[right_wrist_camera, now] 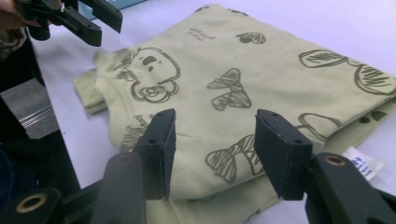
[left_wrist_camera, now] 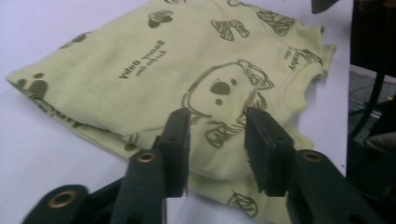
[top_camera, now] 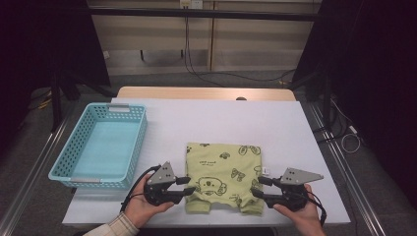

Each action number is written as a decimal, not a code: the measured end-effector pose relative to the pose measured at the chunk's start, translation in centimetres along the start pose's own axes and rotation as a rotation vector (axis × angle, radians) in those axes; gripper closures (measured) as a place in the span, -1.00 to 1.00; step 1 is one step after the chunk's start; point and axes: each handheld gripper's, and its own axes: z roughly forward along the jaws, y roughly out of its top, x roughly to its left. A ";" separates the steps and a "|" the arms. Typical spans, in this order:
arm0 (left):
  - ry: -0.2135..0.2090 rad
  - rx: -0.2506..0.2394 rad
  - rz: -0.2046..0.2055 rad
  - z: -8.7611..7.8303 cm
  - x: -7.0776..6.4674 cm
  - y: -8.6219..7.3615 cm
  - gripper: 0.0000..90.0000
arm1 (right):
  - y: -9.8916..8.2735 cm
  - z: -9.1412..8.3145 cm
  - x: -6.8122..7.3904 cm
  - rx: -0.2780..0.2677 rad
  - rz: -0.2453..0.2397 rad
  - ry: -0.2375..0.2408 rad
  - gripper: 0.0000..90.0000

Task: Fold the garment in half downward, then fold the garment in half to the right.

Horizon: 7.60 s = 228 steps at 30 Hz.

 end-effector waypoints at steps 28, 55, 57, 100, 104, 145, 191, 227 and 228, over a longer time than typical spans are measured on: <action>0.182 -0.171 -0.120 0.0 2.9 1.2 -0.93 | 1.2 1.8 0.9 -0.064 0.060 -0.077 -0.82; 0.213 -0.137 -0.117 2.7 6.7 3.4 -0.86 | 4.0 6.6 5.8 0.038 -0.026 0.105 -0.81; 0.203 -0.159 -0.131 2.9 7.0 3.8 -0.87 | 4.3 7.0 6.2 0.041 -0.032 0.115 -0.80; 0.249 -0.066 -0.132 6.0 10.0 3.9 -0.86 | 5.4 15.4 10.3 0.261 -0.208 0.244 -0.27; 0.248 -0.053 -0.125 6.0 10.0 3.9 -0.86 | 5.2 15.6 10.5 0.262 -0.208 0.249 -0.24; 0.247 0.126 -0.148 8.5 11.5 2.8 -0.31 | 4.9 15.3 10.9 0.261 -0.277 0.168 0.72; 0.136 -0.018 -0.281 6.4 10.7 4.2 0.86 | 6.5 12.9 10.4 0.141 -0.179 0.182 0.75; 0.175 -0.058 -0.289 3.4 11.3 5.5 0.86 | 9.4 12.0 10.8 0.045 -0.194 0.215 0.75; 0.175 -0.061 -0.291 3.3 11.4 5.5 0.86 | 9.6 12.1 10.8 0.046 -0.194 0.214 0.75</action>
